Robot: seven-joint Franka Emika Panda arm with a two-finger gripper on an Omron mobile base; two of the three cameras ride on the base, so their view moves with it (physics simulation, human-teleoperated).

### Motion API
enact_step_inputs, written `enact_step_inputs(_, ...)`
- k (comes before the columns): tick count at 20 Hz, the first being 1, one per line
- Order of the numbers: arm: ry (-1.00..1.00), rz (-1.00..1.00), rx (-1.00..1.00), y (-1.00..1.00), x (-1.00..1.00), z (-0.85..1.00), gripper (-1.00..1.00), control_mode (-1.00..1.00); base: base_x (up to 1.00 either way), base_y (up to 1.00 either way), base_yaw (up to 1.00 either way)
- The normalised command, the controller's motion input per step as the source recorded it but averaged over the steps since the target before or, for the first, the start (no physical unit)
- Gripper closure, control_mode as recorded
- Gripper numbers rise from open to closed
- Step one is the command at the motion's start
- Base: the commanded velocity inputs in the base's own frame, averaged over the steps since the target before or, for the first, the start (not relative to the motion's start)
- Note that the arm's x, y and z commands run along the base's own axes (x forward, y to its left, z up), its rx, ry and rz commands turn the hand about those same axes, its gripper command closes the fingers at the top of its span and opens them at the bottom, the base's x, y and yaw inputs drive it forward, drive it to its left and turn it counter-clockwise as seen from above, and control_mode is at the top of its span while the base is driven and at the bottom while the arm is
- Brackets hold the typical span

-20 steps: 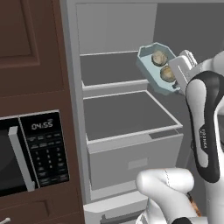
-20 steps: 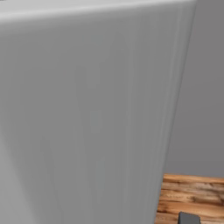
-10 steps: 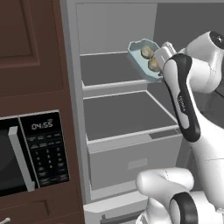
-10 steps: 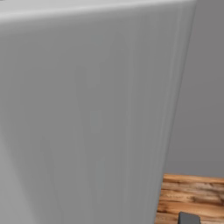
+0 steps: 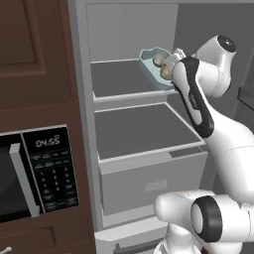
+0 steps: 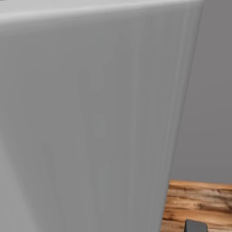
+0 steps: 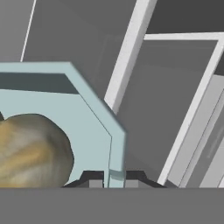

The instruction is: Place two dumplings into each of the tupperware containers and then place the containers in the fridge.

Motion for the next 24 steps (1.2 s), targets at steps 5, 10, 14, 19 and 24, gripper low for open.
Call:
enact_step_inputs(5,0.0,0.0,0.0,0.0,0.47,-0.14,1.0,-1.0,0.0,0.0,0.0)
enact_step_inputs(10,0.0,0.0,0.0,0.0,0.92,0.0,1.0,-1.0,0.0,0.0,0.0)
enact_step_inputs(14,0.09,0.0,0.0,0.0,0.65,-0.11,1.0,-1.0,0.0,0.0,0.0)
enact_step_inputs(19,0.03,0.0,0.0,0.0,0.46,-0.23,1.0,-1.0,0.0,0.0,0.0)
enact_step_inputs(24,0.0,0.0,0.0,0.0,0.34,0.0,1.0,-1.0,0.0,0.0,0.0)
